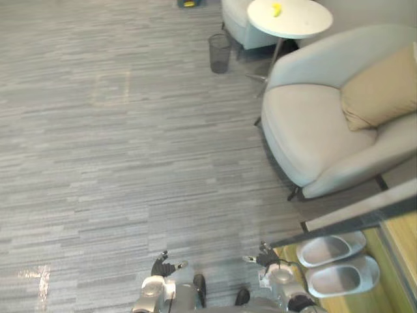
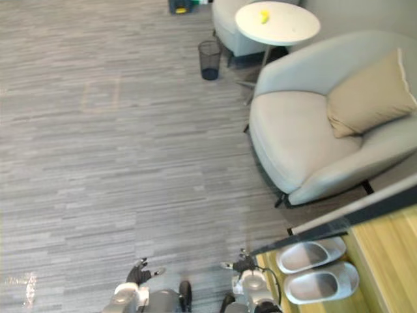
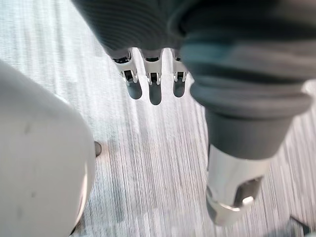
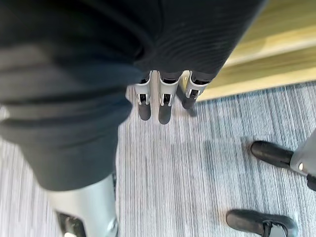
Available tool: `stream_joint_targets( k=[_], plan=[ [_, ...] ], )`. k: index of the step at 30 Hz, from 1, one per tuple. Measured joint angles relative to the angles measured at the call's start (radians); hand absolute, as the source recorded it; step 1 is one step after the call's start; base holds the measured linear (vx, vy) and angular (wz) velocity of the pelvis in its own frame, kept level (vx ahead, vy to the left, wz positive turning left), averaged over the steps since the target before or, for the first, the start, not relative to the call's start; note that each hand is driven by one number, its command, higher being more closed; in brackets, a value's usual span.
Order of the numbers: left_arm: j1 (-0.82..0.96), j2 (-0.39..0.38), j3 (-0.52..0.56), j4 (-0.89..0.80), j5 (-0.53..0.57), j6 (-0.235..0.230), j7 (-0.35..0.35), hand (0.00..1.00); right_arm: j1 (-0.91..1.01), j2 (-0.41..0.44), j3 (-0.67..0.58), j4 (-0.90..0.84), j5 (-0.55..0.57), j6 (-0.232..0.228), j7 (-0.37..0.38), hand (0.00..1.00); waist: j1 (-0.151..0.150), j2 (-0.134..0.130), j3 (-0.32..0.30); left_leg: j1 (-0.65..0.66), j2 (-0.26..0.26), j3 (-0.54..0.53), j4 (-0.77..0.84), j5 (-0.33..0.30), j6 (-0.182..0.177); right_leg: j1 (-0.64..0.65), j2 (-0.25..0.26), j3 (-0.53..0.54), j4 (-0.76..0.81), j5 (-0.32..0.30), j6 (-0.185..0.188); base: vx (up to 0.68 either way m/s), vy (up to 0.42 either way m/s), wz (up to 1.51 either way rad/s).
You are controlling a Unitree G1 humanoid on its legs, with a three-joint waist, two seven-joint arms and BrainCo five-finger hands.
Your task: Organize the slippers on the shoe rack
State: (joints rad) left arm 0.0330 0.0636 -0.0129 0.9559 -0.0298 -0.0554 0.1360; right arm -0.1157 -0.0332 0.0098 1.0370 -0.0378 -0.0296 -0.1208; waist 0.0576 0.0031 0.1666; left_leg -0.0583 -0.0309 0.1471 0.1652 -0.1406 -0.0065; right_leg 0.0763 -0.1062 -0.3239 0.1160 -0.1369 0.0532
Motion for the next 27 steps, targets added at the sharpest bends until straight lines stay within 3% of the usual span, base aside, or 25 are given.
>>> stream_joint_targets(
  k=[2,3,4,5,6,7,10,11,12,13,15,16,17,18,20,21,22,23,24,26,27],
  plan=[
    [0.009,0.001,0.009,0.002,0.0,0.0,0.0,0.0,0.004,0.001,0.004,0.001,-0.001,0.0,0.001,0.0,0.001,-0.005,0.003,0.032,-0.004,-0.001,-0.03,0.001,0.003,0.004,-0.009,-0.002,0.044,-0.013,0.02,0.05,0.023,0.02],
    [0.01,0.002,0.026,0.009,-0.001,-0.001,0.0,0.0,0.002,0.005,0.006,0.001,-0.002,0.001,0.002,0.0,-0.004,-0.007,0.005,0.064,-0.013,-0.009,-0.063,0.004,0.01,-0.03,-0.036,-0.003,0.169,-0.045,0.065,0.03,0.043,0.25],
    [0.01,0.002,0.026,0.012,-0.001,-0.002,0.0,0.0,0.016,0.001,0.004,0.002,-0.003,0.001,0.002,0.0,-0.008,-0.009,0.006,0.096,-0.021,-0.03,-0.088,0.009,0.021,-0.098,-0.073,-0.003,0.357,-0.06,0.072,0.03,0.043,0.31],
    [0.01,0.002,0.025,0.013,-0.002,-0.002,0.0,0.0,0.02,0.001,0.004,0.002,-0.003,0.002,0.002,0.0,-0.009,-0.01,0.008,0.104,-0.024,-0.038,-0.093,0.01,0.024,-0.114,-0.085,-0.003,0.403,-0.06,0.071,0.12,0.016,0.6],
    [0.01,0.01,0.023,0.013,-0.002,-0.002,0.0,0.0,0.037,0.0,0.003,0.002,-0.003,0.003,0.003,0.0,-0.017,-0.025,0.016,0.143,-0.038,-0.096,-0.101,-0.006,0.055,-0.192,-0.122,0.004,0.615,-0.052,0.04,0.16,-0.07,0.89],
    [0.014,0.023,0.023,0.018,-0.002,0.002,0.001,0.0,0.055,0.017,0.005,-0.002,-0.004,0.005,0.008,0.0,-0.024,-0.04,0.016,0.157,-0.04,-0.138,-0.102,-0.008,0.059,-0.24,-0.114,0.044,0.658,-0.125,0.029,0.16,-0.07,0.94],
    [0.01,0.021,0.024,0.017,-0.003,0.003,0.014,0.0,0.046,0.016,0.006,-0.001,-0.004,0.0,0.016,0.0,-0.026,-0.033,0.019,0.171,-0.013,-0.201,-0.112,-0.01,0.059,-0.297,-0.058,0.069,0.555,-0.153,0.017,0.15,-0.09,0.82],
    [0.009,0.018,0.024,0.018,-0.01,0.003,0.014,0.0,0.045,0.012,0.007,-0.002,-0.003,-0.001,0.021,0.0,-0.029,-0.025,0.024,0.174,0.006,-0.245,-0.114,-0.015,0.055,-0.331,-0.02,0.094,0.444,-0.14,0.016,0.12,-0.089,0.77],
    [0.011,0.018,0.024,0.017,-0.013,0.003,0.014,0.0,0.038,0.011,0.012,-0.002,-0.003,0.0,0.022,0.0,-0.034,-0.024,0.025,0.175,0.015,-0.27,-0.115,-0.022,0.046,-0.345,-0.002,0.113,0.364,-0.111,0.018,0.2,-0.178,1.17],
    [0.016,0.026,0.027,0.018,-0.013,0.002,0.014,0.0,0.042,0.013,0.014,0.0,-0.004,0.0,0.023,0.0,-0.038,-0.038,0.019,0.173,0.008,-0.307,-0.107,-0.041,0.029,-0.351,0.006,0.159,0.227,-0.028,0.001,0.19,-0.183,0.93],
    [0.024,0.03,0.034,0.018,-0.013,0.003,0.013,0.0,0.048,0.012,0.016,0.0,-0.003,0.0,0.023,0.0,-0.041,-0.05,0.01,0.179,-0.004,-0.345,-0.082,-0.077,0.019,-0.348,-0.003,0.182,0.198,0.043,-0.02,0.3,-0.279,0.78],
    [0.035,0.015,0.047,0.019,-0.013,0.002,0.014,0.0,0.049,-0.004,0.025,0.0,-0.004,0.001,0.022,0.0,-0.049,-0.026,0.0,0.177,0.025,-0.372,-0.03,-0.126,0.0,-0.322,0.019,0.161,0.208,0.05,-0.031,0.28,-0.232,0.53],
    [0.038,0.01,0.054,0.018,-0.014,0.001,0.014,0.0,0.048,-0.007,0.027,0.0,-0.004,0.001,0.023,0.0,-0.048,-0.018,-0.004,0.174,0.034,-0.373,-0.02,-0.135,-0.006,-0.319,0.028,0.155,0.205,0.04,-0.033,0.38,-0.235,0.44],
    [0.047,-0.008,0.084,0.022,-0.014,0.002,0.014,0.0,0.042,-0.005,0.03,-0.001,-0.004,0.0,0.023,0.0,-0.043,0.007,-0.014,0.137,0.054,-0.364,0.068,-0.156,-0.035,-0.314,0.049,0.136,0.205,0.008,-0.05,0.39,-0.204,0.29],
    [0.037,-0.027,0.137,0.014,-0.013,0.004,0.013,0.0,0.045,-0.004,0.036,-0.003,-0.003,0.002,0.023,0.0,-0.042,0.018,-0.002,0.014,0.063,-0.309,0.356,-0.166,-0.064,-0.263,0.064,0.114,0.183,-0.011,-0.071,0.43,-0.213,0.31],
    [0.037,-0.041,0.172,-0.016,-0.016,0.004,0.015,0.0,0.051,-0.001,0.05,-0.032,-0.002,0.006,0.021,0.0,-0.032,0.025,0.02,-0.088,0.115,-0.221,0.612,-0.166,-0.103,-0.189,0.096,0.103,0.15,-0.023,-0.09,0.4,-0.149,0.07],
    [0.038,-0.046,0.184,-0.043,-0.025,0.003,0.015,0.0,0.058,0.007,0.053,-0.046,-0.001,0.007,0.018,0.0,-0.011,0.03,0.03,-0.14,0.177,-0.137,0.737,-0.177,-0.095,-0.116,0.114,0.084,0.129,-0.04,-0.107,0.39,-0.135,0.0],
    [0.035,-0.046,0.184,-0.045,-0.025,0.002,0.015,0.0,0.059,0.01,0.053,-0.046,-0.001,0.007,0.017,0.0,-0.006,0.028,0.03,-0.153,0.185,-0.125,0.747,-0.18,-0.092,-0.103,0.114,0.082,0.124,-0.044,-0.107,0.35,-0.121,-0.02],
    [0.026,-0.039,0.183,-0.064,-0.025,0.001,0.015,0.0,0.057,0.023,0.049,-0.047,0.001,0.006,0.008,0.0,0.004,0.0,0.033,-0.204,0.209,-0.06,0.715,-0.188,-0.077,-0.051,0.112,0.063,0.08,-0.045,-0.104,0.32,-0.102,0.14],
    [0.015,-0.034,0.18,-0.076,-0.029,-0.005,0.015,0.0,0.05,0.028,0.044,-0.057,0.002,0.003,-0.004,0.0,0.006,-0.013,0.035,-0.265,0.208,-0.007,0.593,-0.188,-0.064,0.006,0.102,0.052,0.014,-0.04,-0.089,0.36,-0.042,0.21],
    [0.007,-0.034,0.18,-0.08,-0.031,-0.006,0.015,0.0,0.047,0.027,0.039,-0.065,0.002,0.003,-0.009,0.0,0.006,-0.017,0.037,-0.296,0.189,0.012,0.456,-0.164,-0.046,0.034,0.091,0.036,-0.027,-0.039,-0.072,0.35,0.046,0.2]
  ],
)
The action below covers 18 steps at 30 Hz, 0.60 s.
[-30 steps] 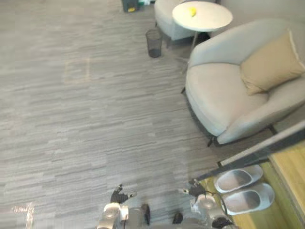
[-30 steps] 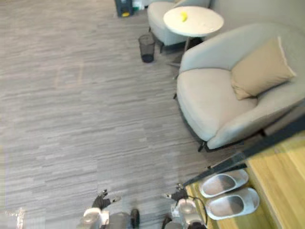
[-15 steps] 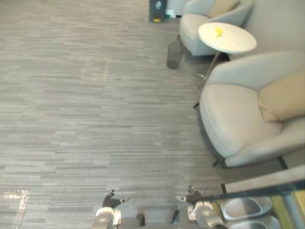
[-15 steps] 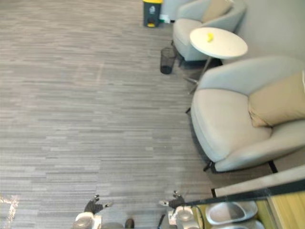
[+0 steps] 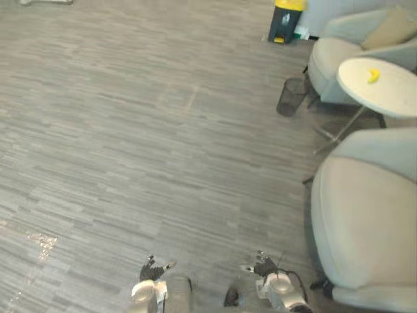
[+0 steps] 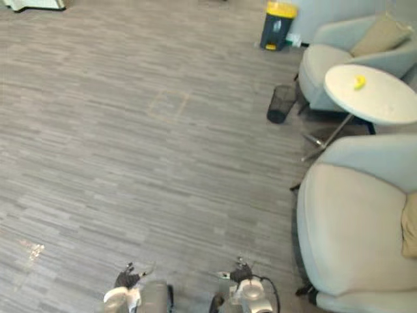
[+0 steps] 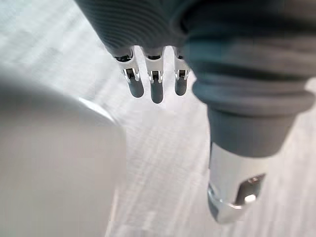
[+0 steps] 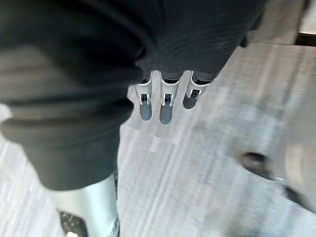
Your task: Organize the slippers on the shoe rack
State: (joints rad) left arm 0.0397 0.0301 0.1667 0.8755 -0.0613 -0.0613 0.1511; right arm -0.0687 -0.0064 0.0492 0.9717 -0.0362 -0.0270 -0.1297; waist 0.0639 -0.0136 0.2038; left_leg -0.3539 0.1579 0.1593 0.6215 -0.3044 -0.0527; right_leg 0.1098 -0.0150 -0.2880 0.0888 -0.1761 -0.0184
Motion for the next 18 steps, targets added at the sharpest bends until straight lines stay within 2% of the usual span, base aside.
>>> stream_joint_targets(
  k=[1,2,3,4,5,6,7,8,9,10,12,13,15,16,17,18],
  plan=[
    [-0.003,0.0,0.0,0.001,0.0,0.001,0.0,0.0,-0.001,-0.001,-0.001,0.0,0.0,0.0,-0.001,0.0,0.0,-0.002,0.001,-0.006,-0.009,0.001,-0.044,0.016,0.002,0.008,-0.005,-0.005,-0.007,-0.002,0.005,0.52,0.162,0.31],
    [-0.005,0.001,0.0,0.002,-0.001,0.0,0.001,0.0,0.0,-0.003,-0.003,0.005,0.0,0.0,-0.005,0.0,0.011,-0.005,0.004,-0.008,-0.043,0.014,-0.23,0.152,0.014,0.038,-0.019,-0.014,-0.025,-0.021,0.042,0.43,0.181,0.18],
    [-0.004,0.0,0.0,0.003,0.0,0.0,0.001,0.0,0.0,-0.004,-0.003,0.007,0.0,0.0,-0.006,0.0,0.016,-0.001,0.002,-0.006,-0.048,0.017,-0.246,0.205,0.021,0.042,-0.02,-0.011,-0.025,-0.025,0.049,0.54,0.233,0.21],
    [-0.008,0.01,0.002,0.002,-0.003,-0.001,0.0,0.0,-0.015,0.004,0.003,0.032,0.0,0.002,-0.006,0.0,0.034,-0.033,0.009,0.011,-0.079,0.024,-0.247,0.232,0.049,0.063,-0.051,-0.007,-0.025,-0.035,0.075,0.37,0.161,0.18],
    [-0.008,0.023,0.001,0.002,-0.004,-0.001,0.001,0.0,-0.017,0.01,0.004,0.035,-0.001,0.001,-0.004,0.0,0.036,-0.048,0.008,0.014,-0.094,0.021,-0.246,0.207,0.065,0.066,-0.067,-0.014,-0.016,-0.026,0.091,0.53,0.256,0.34],
    [-0.009,0.03,0.001,0.0,-0.007,-0.002,0.0,0.0,-0.019,0.014,0.003,0.038,-0.003,0.002,-0.004,0.0,0.047,-0.054,0.009,0.02,-0.108,0.009,-0.223,0.166,0.077,0.041,-0.085,-0.011,0.082,-0.027,0.099,0.34,0.179,0.31],
    [-0.009,0.03,0.001,0.0,-0.008,-0.002,0.001,0.0,-0.021,0.015,0.003,0.038,-0.003,0.002,-0.004,0.0,0.047,-0.053,0.009,0.026,-0.11,0.005,-0.218,0.158,0.081,0.03,-0.09,-0.009,0.119,-0.029,0.102,0.49,0.294,0.41],
    [-0.009,0.033,0.0,0.012,-0.01,0.002,0.001,0.0,-0.019,0.017,0.003,0.039,-0.004,0.001,-0.002,0.0,0.045,-0.053,0.01,0.073,-0.125,-0.016,-0.217,0.123,0.092,-0.018,-0.122,-0.002,0.326,-0.013,0.133,0.42,0.239,0.54],
    [-0.006,0.034,-0.008,0.028,-0.01,0.004,0.0,0.0,-0.014,0.017,0.003,0.041,-0.005,0.001,0.002,0.0,0.041,-0.048,0.014,0.15,-0.138,-0.042,-0.233,0.088,0.101,-0.104,-0.157,0.031,0.596,0.046,0.155,0.42,0.239,0.57],
    [-0.004,0.035,-0.011,0.03,-0.009,0.004,0.0,0.0,-0.013,0.017,0.004,0.042,-0.005,0.001,0.002,0.0,0.04,-0.045,0.016,0.168,-0.141,-0.051,-0.237,0.081,0.103,-0.123,-0.159,0.042,0.653,0.042,0.153,0.34,0.138,0.64],
    [0.006,0.051,-0.029,0.038,-0.009,0.008,0.002,0.0,-0.001,0.018,0.016,0.041,-0.005,0.0,0.004,0.0,0.025,-0.042,0.018,0.29,-0.155,-0.109,-0.292,0.062,0.116,-0.219,-0.138,0.067,0.832,-0.016,0.13,0.47,0.099,0.9],
    [0.011,0.053,-0.028,0.038,-0.01,0.008,0.002,0.0,0.001,0.017,0.033,0.039,-0.005,-0.002,0.005,0.0,0.022,-0.042,0.019,0.375,-0.155,-0.138,-0.359,0.062,0.116,-0.291,-0.107,0.052,0.783,-0.055,0.099,0.53,0.055,0.82],
    [0.014,0.053,-0.029,0.04,-0.011,0.009,0.001,0.0,0.0,0.017,0.036,0.038,-0.005,-0.003,0.006,0.0,0.015,-0.041,0.019,0.414,-0.152,-0.158,-0.396,0.058,0.121,-0.344,-0.085,0.039,0.681,-0.062,0.09,0.42,0.002,0.56],
    [0.012,0.05,-0.029,0.04,-0.013,0.009,0.001,0.0,-0.011,0.017,0.038,0.032,-0.004,-0.003,0.007,0.0,-0.007,-0.043,0.019,0.451,-0.152,-0.2,-0.437,0.049,0.121,-0.403,-0.052,0.028,0.448,-0.034,0.082,0.5,-0.048,0.71],
    [0.012,0.048,-0.029,0.039,-0.015,0.008,0.0,0.0,-0.011,0.016,0.037,0.029,-0.003,-0.004,0.008,0.0,-0.013,-0.045,0.019,0.469,-0.154,-0.217,-0.451,0.038,0.117,-0.417,-0.032,0.038,0.302,0.018,0.082,0.51,-0.068,0.64],
    [0.012,0.047,-0.029,0.039,-0.015,0.008,0.0,0.0,-0.011,0.016,0.037,0.029,-0.003,-0.004,0.009,0.0,-0.014,-0.047,0.019,0.474,-0.156,-0.223,-0.453,0.033,0.115,-0.419,-0.028,0.042,0.257,0.035,0.081,0.36,-0.073,0.39]
  ],
)
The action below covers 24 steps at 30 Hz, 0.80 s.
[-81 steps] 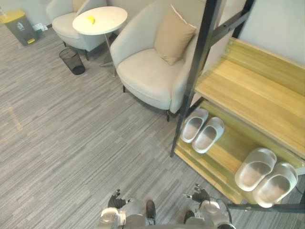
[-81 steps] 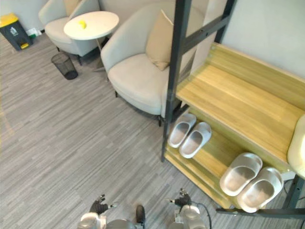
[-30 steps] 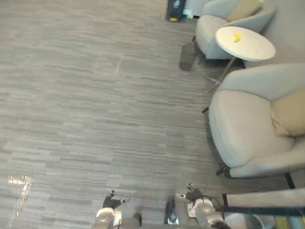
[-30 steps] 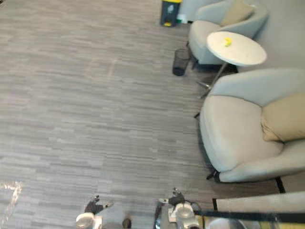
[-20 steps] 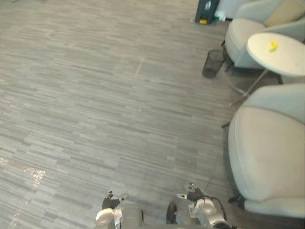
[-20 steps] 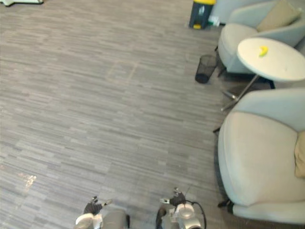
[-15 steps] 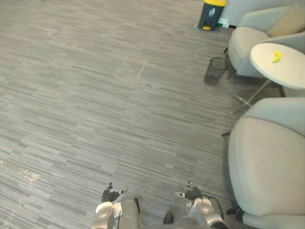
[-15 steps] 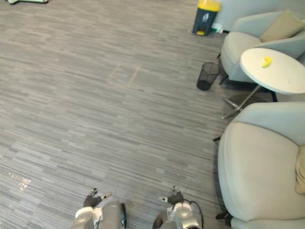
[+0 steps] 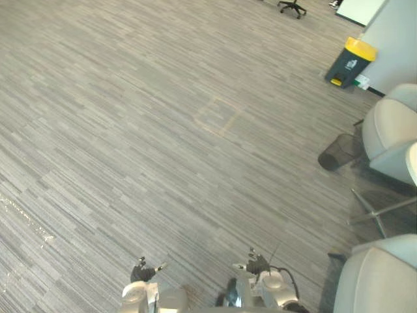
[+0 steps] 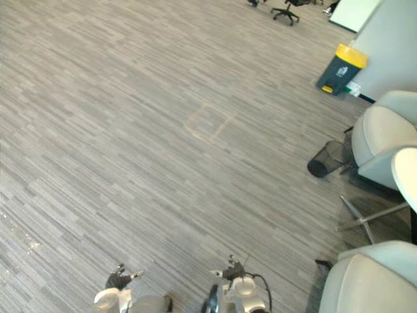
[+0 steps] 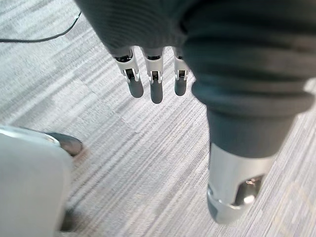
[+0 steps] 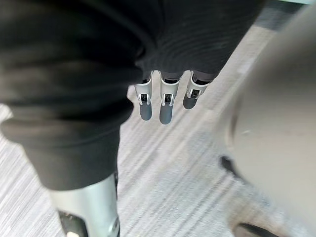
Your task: Organize the slippers on the shoe rack
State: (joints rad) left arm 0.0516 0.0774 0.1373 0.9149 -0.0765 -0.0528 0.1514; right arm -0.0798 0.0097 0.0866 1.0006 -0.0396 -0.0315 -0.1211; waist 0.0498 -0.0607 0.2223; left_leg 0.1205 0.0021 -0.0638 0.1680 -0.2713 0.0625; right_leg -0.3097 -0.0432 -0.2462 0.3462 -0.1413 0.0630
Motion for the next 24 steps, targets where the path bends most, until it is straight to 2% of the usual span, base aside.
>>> stream_joint_targets(
  k=[2,3,4,5,6,7,8,9,10,11,12,13,15,16,17,18,19,20,21,22,23,24],
  plan=[
    [0.004,-0.004,0.0,0.0,-0.005,0.0,-0.001,0.0,0.003,0.0,0.0,0.0,-0.001,0.002,0.002,0.0,-0.004,-0.021,-0.002,0.048,-0.02,-0.037,-0.01,-0.05,-0.01,-0.011,0.007,0.05,-0.186,0.1,0.001,0.43,-0.143,0.56],
    [0.012,-0.006,0.0,0.0,-0.005,0.0,-0.002,0.0,0.004,-0.001,0.0,0.0,-0.001,0.003,0.002,0.0,-0.004,-0.022,-0.004,0.068,-0.021,-0.058,-0.007,-0.073,-0.011,-0.012,0.01,0.067,-0.171,0.13,-0.018,0.52,-0.193,0.76],
    [0.023,-0.015,0.001,0.0,-0.004,-0.001,-0.002,0.0,0.01,-0.006,-0.003,0.0,-0.002,0.003,0.002,0.0,-0.012,-0.013,-0.023,0.088,-0.001,-0.089,0.006,-0.101,-0.021,-0.013,0.02,0.065,-0.119,0.176,-0.053,0.58,-0.196,0.77],
    [0.026,-0.021,0.003,0.001,-0.004,-0.001,-0.002,0.0,0.011,-0.005,-0.008,0.0,-0.002,0.004,0.001,0.0,-0.014,0.002,-0.031,0.07,0.009,-0.108,0.082,-0.108,-0.031,-0.01,0.029,0.05,-0.086,0.159,-0.086,0.6,-0.182,0.86],
    [0.023,-0.034,0.009,-0.007,-0.002,-0.001,-0.005,0.0,0.011,0.003,-0.008,-0.009,-0.002,0.003,-0.001,0.0,-0.016,0.014,-0.037,-0.035,0.019,-0.105,0.314,-0.1,-0.056,0.014,0.035,0.018,-0.08,0.122,-0.091,0.59,-0.183,0.66],
    [0.019,-0.044,0.028,-0.015,-0.002,-0.001,-0.004,0.0,0.011,0.002,-0.005,-0.013,-0.002,0.003,-0.001,0.0,-0.016,0.03,-0.036,-0.095,0.025,-0.093,0.453,-0.08,-0.094,0.034,0.049,0.01,-0.085,0.109,-0.101,0.56,-0.17,0.37],
    [0.026,-0.061,0.063,-0.03,-0.002,0.0,-0.002,0.0,0.012,0.003,0.005,-0.023,-0.002,0.011,-0.002,0.0,-0.004,0.058,-0.031,-0.201,0.067,-0.054,0.695,0.012,-0.184,0.087,0.082,0.011,-0.098,0.081,-0.118,0.7,-0.114,-0.03],
    [0.037,-0.071,0.078,-0.043,-0.002,0.0,-0.001,0.0,0.011,0.011,0.013,-0.035,-0.002,0.015,-0.004,0.0,0.01,0.072,-0.026,-0.258,0.11,-0.018,0.843,0.008,-0.187,0.13,0.107,0.016,-0.107,0.057,-0.142,0.6,-0.072,-0.23],
    [0.042,-0.075,0.087,-0.07,-0.008,0.0,-0.001,0.0,0.012,0.033,0.014,-0.043,0.0,0.015,-0.007,0.0,0.019,0.068,-0.019,-0.32,0.149,0.022,0.939,-0.014,-0.167,0.189,0.117,0.018,-0.114,0.031,-0.147,0.68,-0.049,-0.17],
    [0.041,-0.065,0.08,-0.091,-0.003,0.0,-0.002,0.0,0.013,0.055,0.014,-0.043,0.0,0.015,-0.009,0.0,0.031,0.053,-0.014,-0.377,0.166,0.052,0.944,-0.038,-0.136,0.257,0.109,0.024,-0.133,0.006,-0.142,0.53,-0.031,-0.16],
    [0.038,-0.061,0.071,-0.116,-0.003,-0.002,-0.003,0.0,0.011,0.053,0.015,-0.043,0.001,0.014,-0.008,0.0,0.039,0.036,-0.014,-0.431,0.168,0.09,0.864,-0.068,-0.123,0.322,0.092,0.042,-0.169,-0.005,-0.132,0.63,-0.022,-0.16],
    [0.038,-0.062,0.071,-0.123,-0.003,-0.003,-0.003,0.0,0.01,0.054,0.014,-0.043,0.001,0.014,-0.009,0.0,0.044,0.033,-0.014,-0.445,0.168,0.103,0.822,-0.074,-0.12,0.34,0.084,0.046,-0.181,-0.006,-0.13,0.52,0.064,-0.32],
    [0.035,-0.055,0.07,-0.131,-0.005,-0.009,-0.003,0.0,-0.008,0.053,-0.005,-0.042,0.001,0.013,-0.019,0.0,0.056,0.017,-0.004,-0.518,0.13,0.122,0.519,-0.052,-0.121,0.422,0.025,0.054,-0.246,-0.029,-0.091,0.52,0.166,-0.21],
    [0.035,-0.057,0.072,-0.134,-0.006,-0.011,-0.002,0.0,-0.009,0.052,-0.006,-0.042,0.001,0.013,-0.02,0.0,0.059,0.015,-0.002,-0.528,0.117,0.116,0.419,-0.017,-0.126,0.438,0.009,0.054,-0.255,-0.041,-0.072,0.51,0.244,-0.05],
    [0.035,-0.061,0.071,-0.138,-0.007,-0.012,-0.003,0.0,-0.008,0.047,-0.006,-0.035,0.001,0.014,-0.02,0.0,0.063,0.016,-0.003,-0.534,0.105,0.095,0.258,0.082,-0.135,0.466,-0.005,0.054,-0.268,-0.066,-0.042,0.52,0.281,-0.06],
    [0.034,-0.066,0.07,-0.135,-0.011,-0.017,-0.001,0.0,-0.013,0.043,-0.005,-0.011,0.0,0.014,-0.021,0.0,0.076,0.011,-0.002,-0.506,0.087,0.11,0.213,0.249,-0.124,0.503,-0.023,0.073,-0.277,-0.092,-0.017,0.63,0.339,0.03],
    [0.021,-0.053,0.071,-0.127,-0.015,-0.022,-0.001,0.0,-0.028,0.04,0.011,0.002,-0.002,0.015,-0.017,0.0,0.082,-0.016,-0.002,-0.507,0.054,0.125,0.247,0.191,-0.098,0.508,-0.059,0.093,-0.265,-0.083,-0.035,0.54,0.285,0.0],
    [0.021,-0.054,0.073,-0.127,-0.016,-0.023,-0.001,0.0,-0.027,0.04,0.009,0.003,-0.002,0.016,-0.017,0.0,0.084,-0.016,-0.002,-0.508,0.053,0.129,0.262,0.183,-0.096,0.508,-0.062,0.098,-0.254,-0.076,-0.036,0.44,0.225,-0.03],
    [0.019,-0.053,0.074,-0.129,-0.017,-0.024,0.0,0.0,-0.032,0.04,0.002,0.003,-0.002,0.017,-0.017,0.0,0.09,-0.015,-0.002,-0.51,0.054,0.139,0.308,0.149,-0.076,0.498,-0.07,0.119,-0.208,-0.067,-0.026,0.55,0.296,-0.17],
    [0.018,-0.05,0.071,-0.123,-0.017,-0.022,0.001,0.0,-0.034,0.045,-0.008,-0.002,-0.004,0.014,-0.017,0.0,0.091,-0.012,-0.005,-0.49,0.053,0.149,0.362,0.083,-0.054,0.468,-0.084,0.148,-0.073,-0.067,-0.02,0.53,0.287,-0.16],
    [0.017,-0.049,0.068,-0.116,-0.016,-0.022,0.0,0.0,-0.034,0.048,-0.009,-0.003,-0.005,0.013,-0.016,0.0,0.09,-0.013,-0.005,-0.47,0.05,0.156,0.372,0.058,-0.046,0.444,-0.092,0.162,0.017,-0.063,-0.006,0.62,0.327,-0.09],
    [0.014,-0.046,0.058,-0.1,-0.017,-0.022,0.001,0.0,-0.032,0.044,-0.011,-0.001,-0.008,0.014,-0.016,0.0,0.089,-0.015,-0.003,-0.431,0.04,0.164,0.376,0.027,-0.034,0.384,-0.111,0.185,0.199,-0.033,0.035,0.58,0.264,0.06]
  ],
)
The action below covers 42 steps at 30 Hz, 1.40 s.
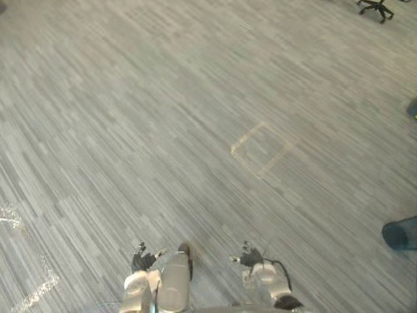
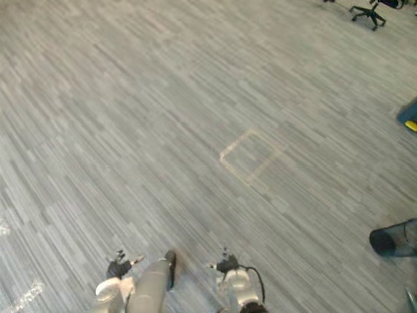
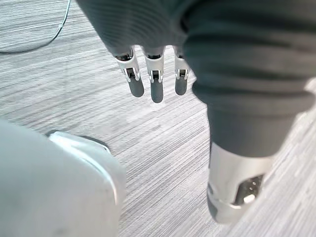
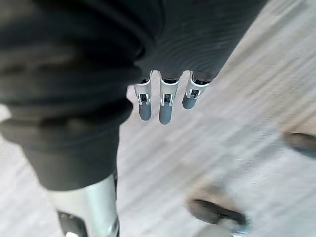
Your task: Organize the slippers on the shoe rack
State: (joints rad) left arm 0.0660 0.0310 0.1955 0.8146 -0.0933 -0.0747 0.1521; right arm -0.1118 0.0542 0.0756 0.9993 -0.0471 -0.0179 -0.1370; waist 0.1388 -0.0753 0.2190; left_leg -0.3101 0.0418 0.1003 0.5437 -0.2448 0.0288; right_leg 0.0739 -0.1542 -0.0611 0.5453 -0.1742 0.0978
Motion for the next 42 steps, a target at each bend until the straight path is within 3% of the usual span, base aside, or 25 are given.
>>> stream_joint_targets(
  k=[1,3,4,5,8,9,12,13,15,16,17,18,19,20,21,24,26,29,30,31,33,36,37,38,42],
  plan=[
    [-0.006,0.008,-0.023,0.026,0.003,0.01,0.0,0.0,0.008,0.0,-0.007,0.0,-0.002,0.001,0.003,0.0,-0.014,0.002,0.004,0.088,-0.018,0.001,-0.013,-0.045,0.014,-0.123,-0.012,0.018,0.34,0.025,0.01,0.49,0.214,0.1],
    [-0.005,0.013,-0.027,0.043,0.005,0.019,0.0,0.0,0.02,0.0,-0.007,0.0,-0.002,0.001,0.006,0.0,-0.026,0.009,0.008,0.161,-0.025,0.001,-0.049,-0.055,0.019,-0.172,-0.019,-0.007,0.466,0.014,-0.003,0.42,0.126,0.07],
    [0.0,0.011,-0.028,0.046,0.007,0.024,0.0,0.0,0.031,0.001,-0.021,-0.002,-0.003,0.0,0.009,0.0,-0.039,0.02,0.015,0.262,-0.022,0.004,-0.12,-0.065,0.025,-0.243,-0.015,-0.066,0.511,-0.014,-0.044,0.45,0.099,-0.02],
    [0.005,0.01,-0.028,0.049,0.009,0.023,0.0,0.0,0.027,0.001,-0.023,-0.002,-0.003,0.0,0.009,0.0,-0.04,0.023,0.017,0.289,-0.019,0.005,-0.143,-0.065,0.025,-0.262,-0.009,-0.091,0.495,-0.025,-0.051,0.49,0.06,-0.06],
    [0.004,0.014,-0.027,0.078,0.013,0.023,0.0,0.0,0.031,0.0,-0.023,-0.003,-0.024,-0.011,0.009,0.0,-0.055,0.028,0.02,0.427,0.004,0.028,-0.255,-0.066,0.021,-0.367,0.039,-0.211,0.215,-0.056,-0.057,0.38,0.015,-0.12],
    [0.002,0.015,-0.025,0.086,0.014,0.023,0.0,0.0,0.023,-0.002,-0.022,-0.003,-0.026,-0.012,0.009,0.0,-0.067,0.027,0.02,0.469,0.008,0.035,-0.293,-0.067,0.02,-0.394,0.067,-0.243,0.002,-0.017,-0.061,0.44,-0.009,-0.12],
    [0.01,0.023,-0.027,0.092,0.022,0.023,-0.001,0.0,0.016,-0.009,-0.012,-0.002,-0.03,-0.012,0.012,0.0,-0.091,0.012,0.021,0.549,-0.01,0.025,-0.37,-0.083,-0.009,-0.408,0.109,-0.239,-0.348,0.123,-0.038,0.54,-0.067,0.22],
    [0.028,0.032,-0.028,0.094,0.028,0.024,-0.002,0.0,0.027,-0.012,-0.012,-0.002,-0.031,-0.011,0.012,0.0,-0.1,-0.006,0.003,0.613,-0.02,0.006,-0.387,-0.119,-0.032,-0.412,0.114,-0.213,-0.346,0.184,-0.117,0.53,-0.117,0.31],
    [0.032,0.027,-0.024,0.098,0.033,0.025,-0.002,0.0,0.039,-0.015,-0.024,-0.002,-0.031,-0.007,0.012,0.0,-0.106,0.004,-0.02,0.627,0.005,-0.033,-0.365,-0.126,-0.038,-0.419,0.136,-0.216,-0.29,0.222,-0.156,0.6,-0.151,0.3],
    [0.044,0.014,-0.006,0.1,0.035,0.025,-0.003,0.0,0.051,-0.007,-0.035,-0.005,-0.031,0.001,0.014,0.0,-0.106,0.032,-0.044,0.545,0.052,-0.075,-0.138,-0.121,-0.046,-0.395,0.173,-0.247,-0.269,0.208,-0.192,0.78,-0.254,0.14],
    [0.045,-0.009,0.026,0.094,0.034,0.025,-0.002,0.0,0.057,-0.01,-0.033,-0.016,-0.029,0.003,0.014,0.0,-0.107,0.059,-0.044,0.473,0.084,-0.092,0.052,-0.087,-0.085,-0.357,0.211,-0.247,-0.283,0.187,-0.209,0.78,-0.242,-0.01],
    [0.045,-0.016,0.034,0.092,0.034,0.026,-0.003,0.0,0.06,-0.011,-0.032,-0.023,-0.029,0.006,0.015,0.0,-0.107,0.07,-0.045,0.445,0.094,-0.1,0.121,-0.062,-0.092,-0.346,0.226,-0.245,-0.289,0.18,-0.211,0.51,-0.134,-0.42],
    [0.045,-0.036,0.052,0.084,0.035,0.029,-0.003,0.0,0.068,-0.012,-0.021,-0.045,-0.027,0.01,0.017,0.0,-0.1,0.097,-0.046,0.365,0.119,-0.113,0.32,0.072,-0.109,-0.302,0.269,-0.212,-0.308,0.15,-0.228,0.52,-0.015,-0.86],
    [0.042,-0.045,0.053,0.08,0.046,0.035,-0.003,0.0,0.065,-0.004,-0.012,-0.047,-0.021,0.01,0.016,0.0,-0.09,0.115,-0.04,0.272,0.142,-0.112,0.515,0.1,-0.12,-0.245,0.309,-0.167,-0.324,0.126,-0.248,0.76,0.002,-1.23],
    [0.022,-0.043,0.051,0.073,0.053,0.036,-0.006,0.0,0.064,0.012,-0.019,-0.044,-0.016,0.012,0.014,0.0,-0.082,0.099,-0.029,0.191,0.134,-0.1,0.599,0.019,-0.111,-0.184,0.318,-0.115,-0.331,0.104,-0.25,0.75,0.008,-1.02],
    [0.028,-0.032,0.047,0.044,0.052,0.034,-0.008,0.0,0.064,0.014,-0.029,-0.044,-0.001,0.013,0.012,0.0,-0.069,0.069,-0.03,0.095,0.111,-0.067,0.507,-0.082,-0.082,-0.075,0.307,-0.01,-0.38,0.097,-0.247,0.49,0.026,-1.02],
    [0.027,-0.041,0.055,0.016,0.051,0.031,-0.009,0.0,0.059,0.015,-0.037,-0.051,0.009,0.011,0.008,0.0,-0.051,0.061,-0.024,0.011,0.072,-0.104,0.274,-0.126,-0.079,-0.002,0.276,0.091,-0.399,0.062,-0.215,0.54,0.194,-1.25],
    [0.027,-0.053,0.06,0.02,0.04,0.014,-0.009,0.0,0.069,0.016,-0.068,-0.043,0.008,0.01,0.006,0.0,-0.042,0.082,-0.018,-0.022,0.016,-0.304,0.006,-0.065,-0.115,0.025,0.251,0.172,-0.35,-0.04,-0.157,0.43,0.304,-0.99],
    [0.033,-0.06,0.06,0.023,0.027,0.013,-0.009,0.0,0.088,0.016,-0.071,-0.04,0.008,0.012,0.006,0.0,-0.038,0.096,-0.023,-0.013,0.019,-0.322,-0.003,0.0,-0.135,0.026,0.246,0.203,-0.294,-0.104,-0.148,0.4,0.415,-0.86],
    [0.048,-0.06,0.063,0.018,0.011,0.012,-0.009,0.0,0.114,0.014,-0.062,-0.039,0.007,0.017,0.012,0.0,-0.035,0.089,-0.04,-0.001,-0.008,-0.277,0.047,0.017,-0.112,0.026,0.216,0.248,-0.226,-0.172,-0.121,0.49,0.486,-0.94],
    [0.051,-0.048,0.081,0.018,0.011,0.012,-0.009,0.0,0.129,0.014,-0.051,-0.042,0.004,0.018,0.014,0.0,-0.027,0.046,-0.067,0.014,-0.017,-0.181,0.061,-0.035,-0.078,-0.011,0.172,0.267,-0.147,-0.193,-0.085,0.4,0.321,-1.11],
    [0.052,-0.046,0.097,0.024,0.01,0.016,-0.003,0.0,0.128,0.013,-0.041,-0.049,-0.004,0.012,0.018,0.0,-0.033,0.037,-0.067,0.109,0.004,-0.057,0.033,-0.071,-0.03,-0.125,0.113,0.152,0.089,-0.138,-0.001,0.4,0.335,-1.39],
    [0.052,-0.042,0.086,0.044,0.012,0.016,-0.002,0.0,0.136,0.014,-0.044,-0.051,-0.023,0.011,0.02,0.0,-0.035,0.037,-0.066,0.217,0.007,0.014,-0.041,-0.079,-0.017,-0.168,0.032,-0.026,0.195,-0.148,-0.023,0.32,0.254,-1.23],
    [0.052,-0.041,0.082,0.049,0.011,0.017,-0.002,0.0,0.133,0.013,-0.044,-0.051,-0.025,0.01,0.021,0.0,-0.036,0.04,-0.068,0.242,0.012,0.033,-0.061,-0.079,-0.017,-0.18,0.018,-0.073,0.203,-0.153,-0.034,0.36,0.255,-1.12],
    [0.035,-0.027,0.038,0.103,0.012,0.016,-0.005,0.0,0.107,0.003,-0.033,-0.029,-0.033,0.004,0.032,0.0,-0.049,0.063,-0.061,0.372,0.062,0.133,-0.197,-0.078,-0.018,-0.233,0.043,-0.315,0.003,-0.144,-0.066,0.23,0.111,-0.69]
  ],
)
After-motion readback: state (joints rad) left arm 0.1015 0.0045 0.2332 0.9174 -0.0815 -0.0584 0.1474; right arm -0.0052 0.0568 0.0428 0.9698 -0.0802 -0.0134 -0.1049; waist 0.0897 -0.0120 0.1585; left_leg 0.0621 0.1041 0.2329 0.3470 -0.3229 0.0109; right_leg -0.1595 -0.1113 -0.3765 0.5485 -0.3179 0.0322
